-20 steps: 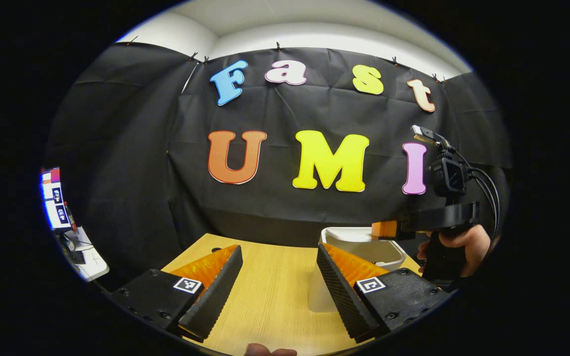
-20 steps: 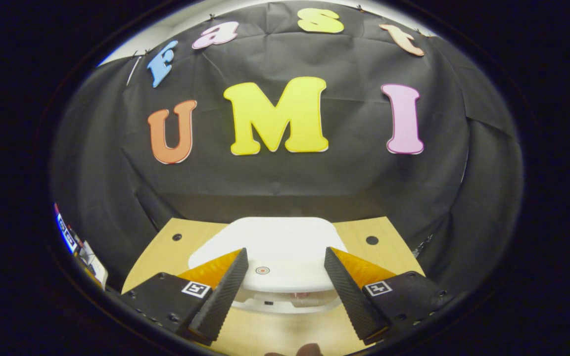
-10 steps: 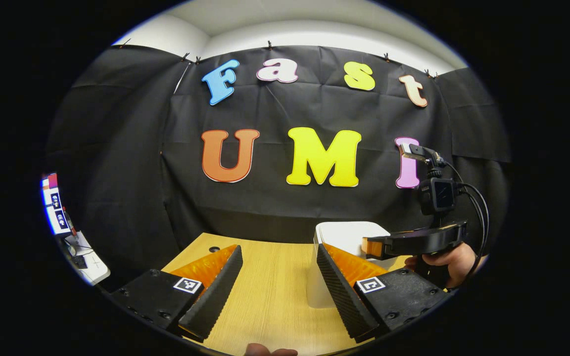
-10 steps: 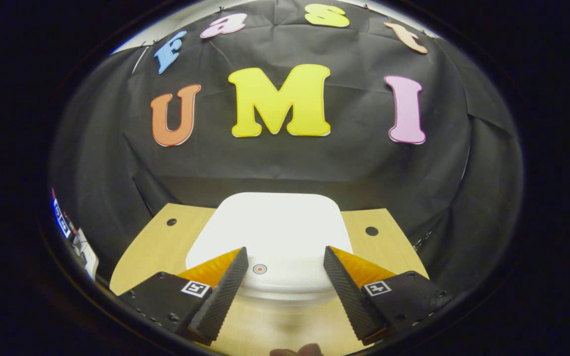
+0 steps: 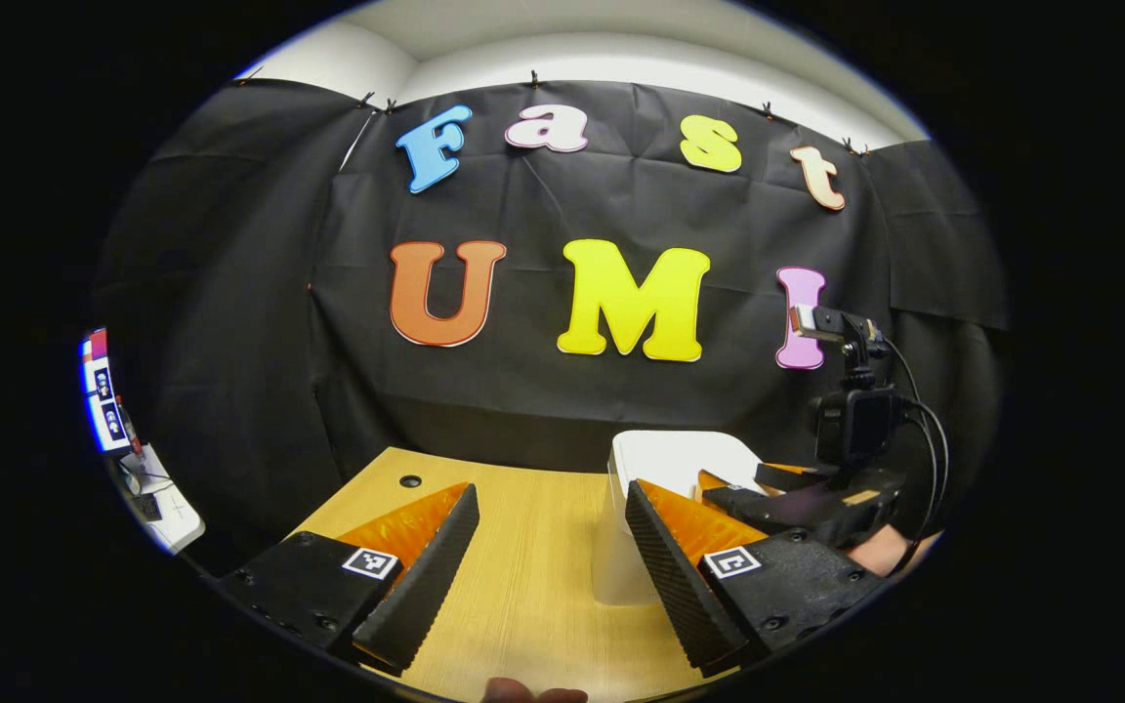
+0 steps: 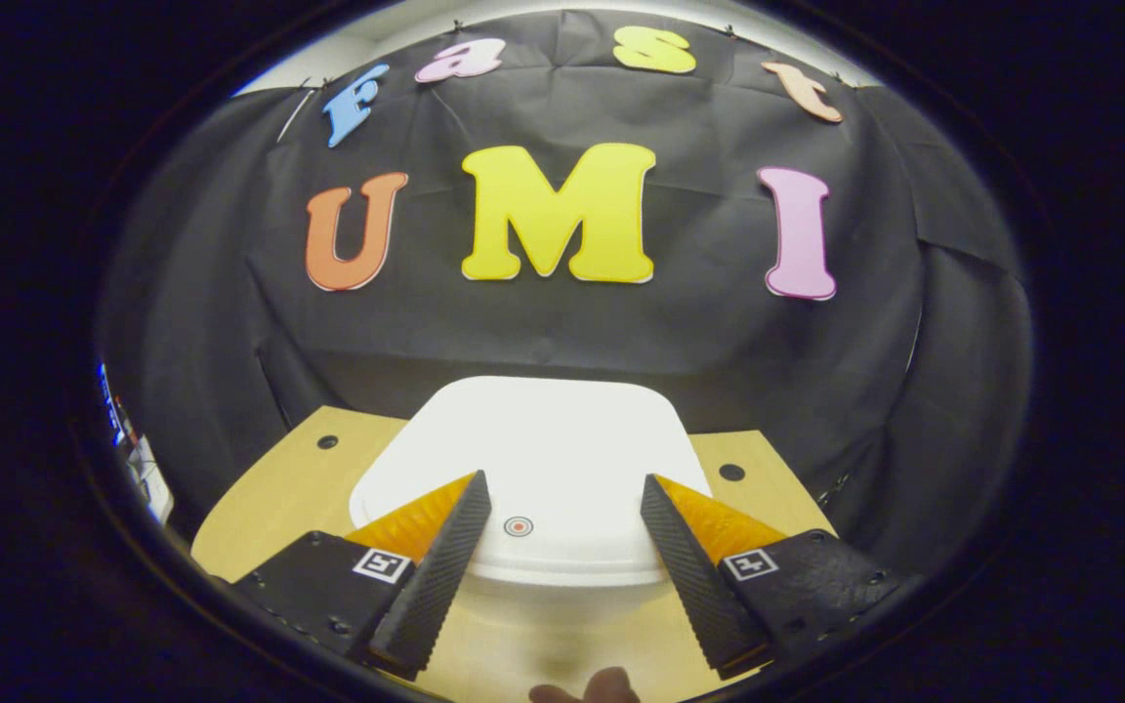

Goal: Press the lid of the desktop garbage bin to open it, pick up the crumpled paper on the desktop and throw it into the bin, then pick up the pop can on the desktop and drop it into the bin, and finally close the garbage bin lid.

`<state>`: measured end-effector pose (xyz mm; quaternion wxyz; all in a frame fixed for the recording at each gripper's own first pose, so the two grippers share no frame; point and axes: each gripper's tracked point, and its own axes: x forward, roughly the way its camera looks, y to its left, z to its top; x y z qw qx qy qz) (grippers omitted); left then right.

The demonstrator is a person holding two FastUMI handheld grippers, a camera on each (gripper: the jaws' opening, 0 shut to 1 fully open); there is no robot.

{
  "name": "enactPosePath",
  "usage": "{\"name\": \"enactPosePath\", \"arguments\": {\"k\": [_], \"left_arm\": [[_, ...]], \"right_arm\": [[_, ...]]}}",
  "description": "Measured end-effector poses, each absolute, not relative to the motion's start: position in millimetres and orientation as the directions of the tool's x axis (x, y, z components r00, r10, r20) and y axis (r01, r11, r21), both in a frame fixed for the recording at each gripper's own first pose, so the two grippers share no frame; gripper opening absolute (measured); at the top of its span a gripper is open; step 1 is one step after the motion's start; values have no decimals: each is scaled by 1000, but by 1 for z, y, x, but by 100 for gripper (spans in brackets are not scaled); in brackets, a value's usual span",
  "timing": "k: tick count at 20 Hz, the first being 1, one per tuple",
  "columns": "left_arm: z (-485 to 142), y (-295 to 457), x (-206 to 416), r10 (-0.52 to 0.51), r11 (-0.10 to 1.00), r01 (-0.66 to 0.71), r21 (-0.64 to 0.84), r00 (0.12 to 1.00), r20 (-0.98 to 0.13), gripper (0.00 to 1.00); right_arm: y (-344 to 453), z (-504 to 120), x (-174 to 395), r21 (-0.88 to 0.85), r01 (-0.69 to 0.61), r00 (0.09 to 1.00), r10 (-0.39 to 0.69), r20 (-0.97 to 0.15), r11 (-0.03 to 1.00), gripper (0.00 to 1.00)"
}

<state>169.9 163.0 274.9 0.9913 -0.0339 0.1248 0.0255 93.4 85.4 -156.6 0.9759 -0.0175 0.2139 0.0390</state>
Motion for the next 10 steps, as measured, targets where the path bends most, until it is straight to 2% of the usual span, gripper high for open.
{"name": "enactPosePath", "arguments": {"k": [3, 6, 8, 10], "left_arm": [[280, 163, 174, 39, 997, -53, -48, 969, -245, 98], [297, 163, 184, 35, 998, -45, -39, 976, -216, 98], [308, 162, 194, 30, 999, -35, -25, 982, -189, 98], [321, 155, 203, 18, 1000, -21, -19, 986, -164, 98]], "right_arm": [[87, -147, 96, 24, -74, 935, 77, -346, 997, 100], [81, -139, 96, 71, -81, 929, 101, -355, 994, 95], [73, -111, 91, 90, -79, 949, 102, -300, 993, 96], [56, -78, 80, 26, -85, 971, 89, -223, 996, 96]]}}
